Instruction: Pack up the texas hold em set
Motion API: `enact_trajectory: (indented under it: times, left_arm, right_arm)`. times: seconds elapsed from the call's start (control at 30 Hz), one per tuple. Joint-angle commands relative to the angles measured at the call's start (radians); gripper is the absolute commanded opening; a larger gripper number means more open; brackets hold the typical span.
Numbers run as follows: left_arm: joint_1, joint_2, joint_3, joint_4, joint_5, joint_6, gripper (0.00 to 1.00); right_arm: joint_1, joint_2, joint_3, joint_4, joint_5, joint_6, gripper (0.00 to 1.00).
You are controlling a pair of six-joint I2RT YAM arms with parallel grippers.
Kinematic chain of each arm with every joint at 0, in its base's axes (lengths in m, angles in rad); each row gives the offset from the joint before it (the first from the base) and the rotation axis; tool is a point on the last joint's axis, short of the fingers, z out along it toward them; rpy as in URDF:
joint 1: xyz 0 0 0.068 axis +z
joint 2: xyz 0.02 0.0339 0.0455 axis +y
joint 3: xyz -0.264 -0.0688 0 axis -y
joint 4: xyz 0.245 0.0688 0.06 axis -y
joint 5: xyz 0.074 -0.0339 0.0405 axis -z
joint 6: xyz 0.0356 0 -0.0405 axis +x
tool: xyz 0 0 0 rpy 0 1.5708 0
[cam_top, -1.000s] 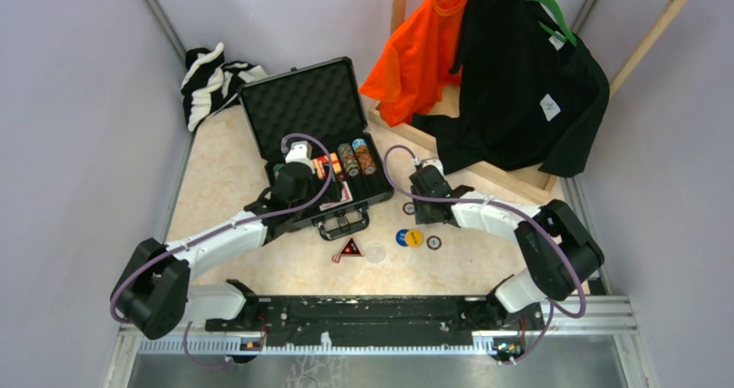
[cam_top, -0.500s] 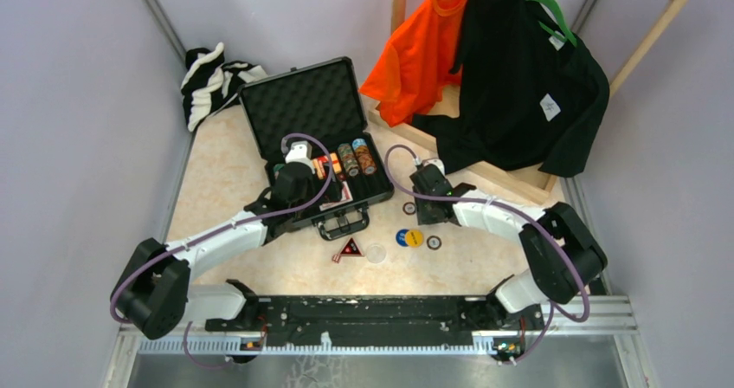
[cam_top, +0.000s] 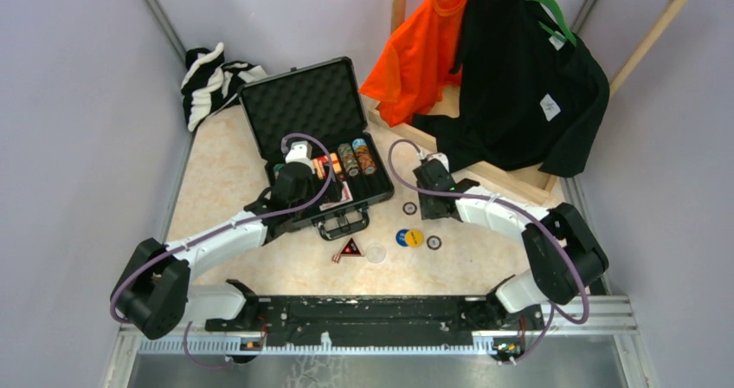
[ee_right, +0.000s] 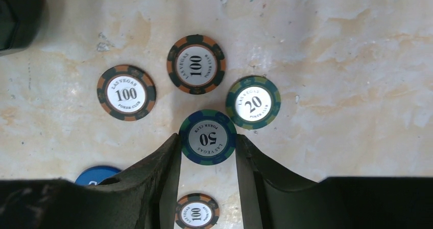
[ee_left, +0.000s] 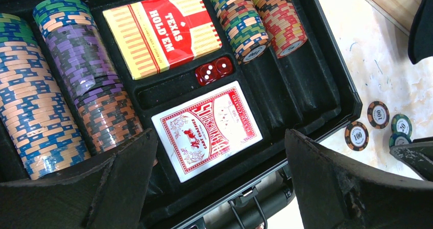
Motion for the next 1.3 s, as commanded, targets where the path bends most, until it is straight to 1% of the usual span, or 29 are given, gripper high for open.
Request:
enact_trajectory:
  times: [0.0, 0.3, 0.7, 0.83, 0.9, 0.93, 1.0, 1.03, 1.13, 1.27]
  left_arm:
    - [-0.004, -0.005, 0.015, -0.002, 0.007, 0.004, 1.0]
    - [-0.004, -0.002, 0.017, -0.001, 0.006, 0.006, 1.0]
    - [-0.004, 0.005, 0.017, -0.001, 0.004, 0.007, 1.0]
    - [-0.004, 0.007, 0.018, -0.002, 0.004, 0.007, 1.0]
    - [-0.004, 0.006, 0.018, -0.003, 0.004, 0.007, 1.0]
    - [-0.004, 0.006, 0.018, -0.002, 0.004, 0.007, 1.0]
    - [-0.004, 0.004, 0.018, -0.002, 0.004, 0.007, 1.0]
    - [-0.004, 0.003, 0.018, -0.002, 0.004, 0.008, 1.0]
    - [-0.004, 0.003, 0.017, -0.002, 0.005, 0.007, 1.0]
    - [-0.004, 0.004, 0.017, -0.001, 0.01, 0.005, 1.0]
  right_arm:
    - [-0.051, -0.027, 0.059, 0.019, 0.021, -0.031, 0.4]
    - [-0.137, -0.01, 0.058, 0.045, -0.003, -0.071, 0.4]
    - [-0.147, 0.051, 0.068, 0.078, -0.018, -0.081, 0.4]
    - [-0.148, 0.077, 0.067, 0.083, -0.008, -0.081, 0.43]
    - [-0.15, 0.081, 0.062, 0.088, -0.006, -0.081, 0.46]
    - [-0.15, 0.081, 0.059, 0.088, -0.004, -0.08, 0.51]
    - [-0.15, 0.072, 0.056, 0.087, -0.01, -0.079, 0.64]
    - [-0.15, 0.06, 0.055, 0.084, -0.016, -0.083, 0.69]
    - [-0.129, -0.018, 0.039, 0.087, -0.038, -0.096, 0.71]
    - [-0.121, -0.093, 0.042, 0.061, -0.053, -0.101, 0.72]
